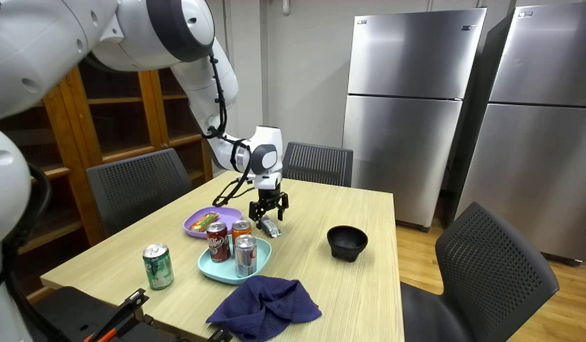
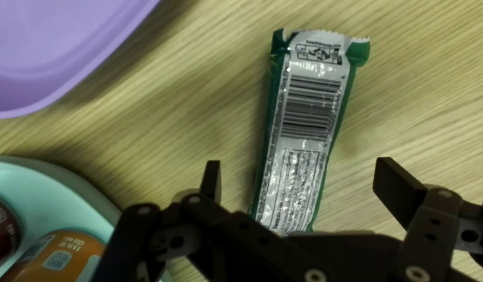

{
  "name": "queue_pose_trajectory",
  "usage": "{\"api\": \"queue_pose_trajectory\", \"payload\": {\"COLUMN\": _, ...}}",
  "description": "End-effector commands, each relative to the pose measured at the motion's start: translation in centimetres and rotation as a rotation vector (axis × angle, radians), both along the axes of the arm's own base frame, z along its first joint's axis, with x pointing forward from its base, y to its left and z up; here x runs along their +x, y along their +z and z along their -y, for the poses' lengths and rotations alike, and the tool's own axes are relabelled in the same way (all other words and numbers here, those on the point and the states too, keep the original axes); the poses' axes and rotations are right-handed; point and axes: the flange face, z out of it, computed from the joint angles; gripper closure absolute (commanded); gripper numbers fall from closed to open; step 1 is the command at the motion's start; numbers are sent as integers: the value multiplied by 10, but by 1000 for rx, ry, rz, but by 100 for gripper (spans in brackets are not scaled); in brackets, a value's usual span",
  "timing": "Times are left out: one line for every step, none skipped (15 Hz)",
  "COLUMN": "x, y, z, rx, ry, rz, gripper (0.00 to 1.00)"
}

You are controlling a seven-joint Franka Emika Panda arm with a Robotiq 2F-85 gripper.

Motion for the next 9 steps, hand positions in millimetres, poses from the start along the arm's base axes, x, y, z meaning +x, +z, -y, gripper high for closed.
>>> {"api": "queue_pose_trajectory", "payload": {"x": 3, "y": 7, "z": -6, "rx": 19, "ry": -7, "rz": 0, "gripper": 0}}
{"api": "queue_pose_trajectory", "payload": {"x": 3, "y": 7, "z": -7, "rx": 10, "ry": -5, "rz": 3, "gripper": 0}}
{"api": "queue_pose_trajectory", "payload": {"x": 3, "y": 7, "z": -8, "rx": 11, "ry": -2, "rz": 4, "gripper": 2}}
{"api": "queue_pose_trajectory", "payload": {"x": 1, "y": 10, "z": -7, "rx": 7, "ry": 2, "rz": 6, "gripper": 26}}
{"api": "queue_pose_trajectory", "payload": {"x": 1, "y": 10, "z": -7, "rx": 6, "ry": 3, "rz": 7, "gripper": 27}}
{"api": "queue_pose_trajectory", "payload": {"x": 2, "y": 9, "z": -7, "rx": 4, "ry": 4, "rz": 5, "gripper": 32}}
{"api": "queue_pose_trajectory", "payload": {"x": 2, "y": 9, "z": -7, "rx": 3, "ry": 4, "rz": 1, "gripper": 41}}
{"api": "queue_pose_trajectory", "payload": {"x": 3, "y": 9, "z": -6, "rx": 4, "ry": 5, "rz": 0, "gripper": 48}}
{"api": "queue_pose_trajectory", "payload": {"x": 4, "y": 10, "z": -6, "rx": 1, "ry": 3, "rz": 0, "gripper": 57}}
